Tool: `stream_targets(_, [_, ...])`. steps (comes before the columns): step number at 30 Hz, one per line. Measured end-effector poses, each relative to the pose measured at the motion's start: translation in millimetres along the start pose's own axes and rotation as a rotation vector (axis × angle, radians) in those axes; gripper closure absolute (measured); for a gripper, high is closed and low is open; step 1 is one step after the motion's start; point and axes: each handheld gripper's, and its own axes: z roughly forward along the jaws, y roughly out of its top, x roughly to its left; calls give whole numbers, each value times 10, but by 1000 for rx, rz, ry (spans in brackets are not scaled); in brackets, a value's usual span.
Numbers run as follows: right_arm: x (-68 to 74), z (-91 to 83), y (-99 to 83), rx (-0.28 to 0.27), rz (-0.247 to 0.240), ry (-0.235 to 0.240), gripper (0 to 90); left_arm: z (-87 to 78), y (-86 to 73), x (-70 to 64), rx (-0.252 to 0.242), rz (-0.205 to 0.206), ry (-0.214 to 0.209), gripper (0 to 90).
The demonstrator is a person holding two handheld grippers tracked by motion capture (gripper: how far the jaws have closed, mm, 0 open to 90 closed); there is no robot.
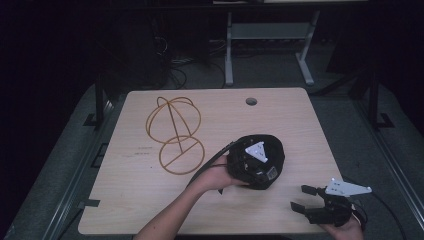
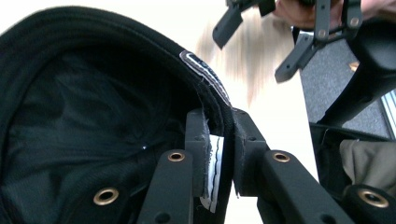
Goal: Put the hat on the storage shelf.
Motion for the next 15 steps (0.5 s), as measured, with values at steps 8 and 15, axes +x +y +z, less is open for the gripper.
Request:
stream_targets(8, [55, -14, 62, -45, -11, 34, 197, -169, 125, 54, -64, -35, -17, 797])
stream_targets(15, [144, -14, 190, -80, -41, 59, 200, -337, 253, 109, -128, -60, -19, 801])
